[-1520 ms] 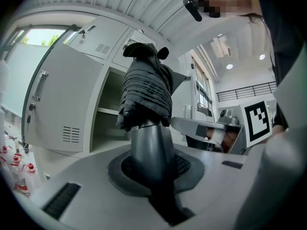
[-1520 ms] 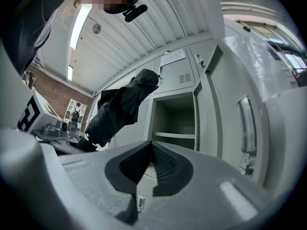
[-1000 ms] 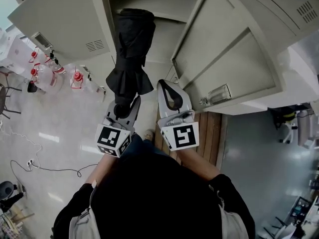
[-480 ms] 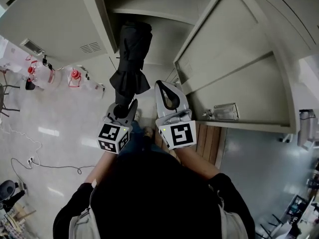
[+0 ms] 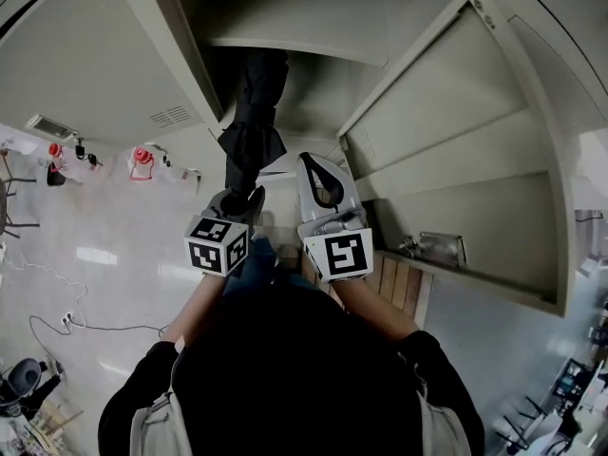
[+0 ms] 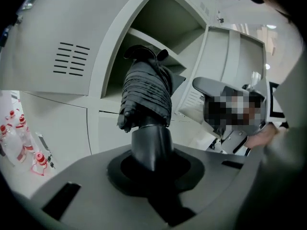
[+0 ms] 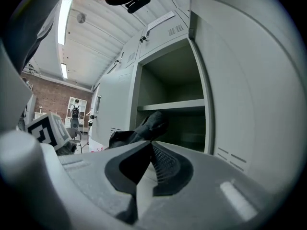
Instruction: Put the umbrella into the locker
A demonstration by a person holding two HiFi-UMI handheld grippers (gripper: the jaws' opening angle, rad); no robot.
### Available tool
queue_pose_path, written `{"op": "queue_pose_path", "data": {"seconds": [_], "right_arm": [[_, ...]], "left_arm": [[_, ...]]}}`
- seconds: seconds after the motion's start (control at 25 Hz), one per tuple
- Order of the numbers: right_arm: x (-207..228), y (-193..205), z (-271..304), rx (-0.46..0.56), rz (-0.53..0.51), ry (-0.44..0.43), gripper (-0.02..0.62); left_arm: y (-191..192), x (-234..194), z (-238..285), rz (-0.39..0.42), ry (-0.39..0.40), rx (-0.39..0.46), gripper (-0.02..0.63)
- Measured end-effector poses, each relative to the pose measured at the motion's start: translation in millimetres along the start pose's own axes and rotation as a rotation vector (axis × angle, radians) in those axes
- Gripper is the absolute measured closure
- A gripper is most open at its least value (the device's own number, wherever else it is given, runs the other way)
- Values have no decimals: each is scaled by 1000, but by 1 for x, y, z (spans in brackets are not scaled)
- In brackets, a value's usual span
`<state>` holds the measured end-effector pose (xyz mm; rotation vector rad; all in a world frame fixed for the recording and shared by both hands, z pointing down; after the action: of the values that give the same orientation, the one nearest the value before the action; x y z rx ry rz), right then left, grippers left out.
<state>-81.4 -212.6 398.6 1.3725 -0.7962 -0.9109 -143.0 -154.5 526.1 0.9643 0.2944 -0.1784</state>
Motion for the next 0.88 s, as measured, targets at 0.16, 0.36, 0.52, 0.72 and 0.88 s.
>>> {"op": "queue_pose_path", "data": {"seconds": [0.16, 0.36, 0.52, 0.72, 0.88], "right_arm": [[7, 2, 16, -7, 45, 47, 594], [14, 1, 35, -9, 26, 74, 594], [22, 3, 50, -16, 36, 113, 594], [27, 2, 67, -9, 49, 158, 594], [31, 4, 72, -16, 64, 194, 594]], "left_arm": [[-18, -8, 13, -37, 34, -65, 549], [-45, -13, 29, -81, 87, -106, 548], [-64, -19, 42, -100, 116, -125, 548], [-82, -25, 56, -108, 151, -143, 548], [-97, -30, 65, -137, 158, -148, 548]]}}
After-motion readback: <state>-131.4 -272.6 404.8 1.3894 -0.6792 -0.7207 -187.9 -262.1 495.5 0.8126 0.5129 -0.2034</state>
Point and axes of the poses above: the fingertips, and each gripper's own axes: z forward along the fingers, x to its right, y out of its underside, the point moved 1 cm from there along -z, backward along the fingers, and after that the axes turned 3 degrees about -y, right-handed, at the moved point
